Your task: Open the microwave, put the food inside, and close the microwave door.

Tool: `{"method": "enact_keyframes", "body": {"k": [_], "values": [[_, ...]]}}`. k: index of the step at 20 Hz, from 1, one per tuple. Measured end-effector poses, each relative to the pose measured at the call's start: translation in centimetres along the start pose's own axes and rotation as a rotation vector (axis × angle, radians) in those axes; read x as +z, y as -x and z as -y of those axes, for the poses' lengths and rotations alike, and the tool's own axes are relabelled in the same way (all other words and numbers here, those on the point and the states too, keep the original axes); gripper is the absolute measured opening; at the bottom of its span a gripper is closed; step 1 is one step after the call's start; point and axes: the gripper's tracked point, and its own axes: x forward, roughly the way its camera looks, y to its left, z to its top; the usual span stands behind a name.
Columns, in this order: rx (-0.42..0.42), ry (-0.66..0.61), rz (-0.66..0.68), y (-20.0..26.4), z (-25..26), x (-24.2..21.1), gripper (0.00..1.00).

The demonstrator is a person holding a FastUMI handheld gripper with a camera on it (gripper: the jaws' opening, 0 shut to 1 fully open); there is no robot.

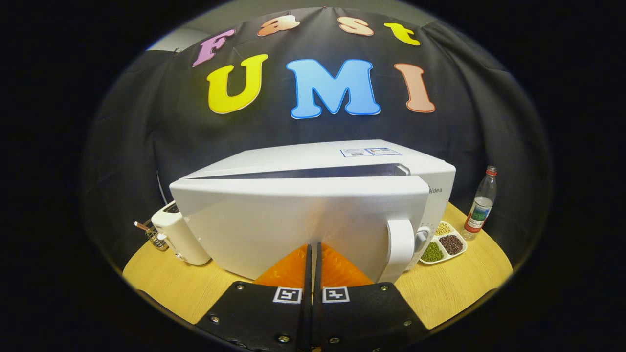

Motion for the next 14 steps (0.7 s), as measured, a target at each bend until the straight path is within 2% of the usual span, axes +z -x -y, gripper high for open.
{"method": "enact_keyframes", "body": {"k": [6,10,14], "values": [[-0.033,-0.016,0.008,-1.7,0.4,0.7,0.01],[-0.051,0.058,0.043,-2.2,0.5,1.0,0.01],[-0.054,0.073,0.036,-1.5,0.4,1.5,0.03]]}}
